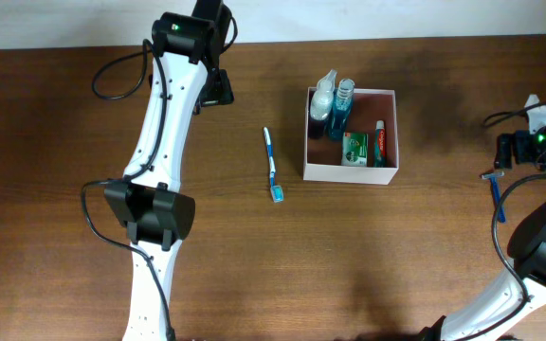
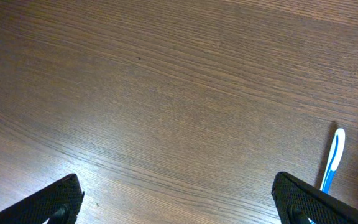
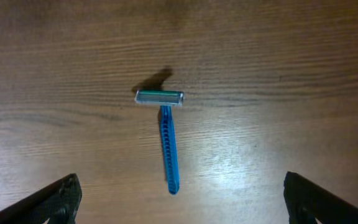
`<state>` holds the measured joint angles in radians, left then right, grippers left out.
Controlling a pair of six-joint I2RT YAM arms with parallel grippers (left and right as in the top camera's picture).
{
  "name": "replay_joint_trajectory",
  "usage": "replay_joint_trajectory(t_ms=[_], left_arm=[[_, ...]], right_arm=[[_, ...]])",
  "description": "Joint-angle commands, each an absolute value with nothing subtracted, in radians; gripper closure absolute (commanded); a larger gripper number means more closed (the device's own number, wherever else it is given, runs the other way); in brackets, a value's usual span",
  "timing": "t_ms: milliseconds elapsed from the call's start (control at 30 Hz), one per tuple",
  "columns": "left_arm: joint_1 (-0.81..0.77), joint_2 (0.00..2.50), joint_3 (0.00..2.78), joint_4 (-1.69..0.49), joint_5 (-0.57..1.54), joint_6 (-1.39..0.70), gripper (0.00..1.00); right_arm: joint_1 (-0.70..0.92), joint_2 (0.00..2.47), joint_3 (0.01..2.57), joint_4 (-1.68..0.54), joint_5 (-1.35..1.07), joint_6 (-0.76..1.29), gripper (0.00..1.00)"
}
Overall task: Pack container
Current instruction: 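Move the right gripper right over the blue razor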
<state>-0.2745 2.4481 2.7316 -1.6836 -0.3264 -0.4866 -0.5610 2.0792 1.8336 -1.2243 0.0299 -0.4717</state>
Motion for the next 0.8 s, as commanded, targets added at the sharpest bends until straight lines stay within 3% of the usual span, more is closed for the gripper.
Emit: replay_joint_trajectory(t_ms=[0,767], left_arm=[[-0.275,2.446,2.727,-1.684,-0.337,-0.474,0.01],[-0.275,2.446,2.727,-1.684,-0.337,-0.474,0.01]], right_arm=[[-0.554,2.071,1.771,-1.213,0.039,-0.521,0.01],[-0.557,2.073,1.485,-0.978,0.062,-0.570,0.02]])
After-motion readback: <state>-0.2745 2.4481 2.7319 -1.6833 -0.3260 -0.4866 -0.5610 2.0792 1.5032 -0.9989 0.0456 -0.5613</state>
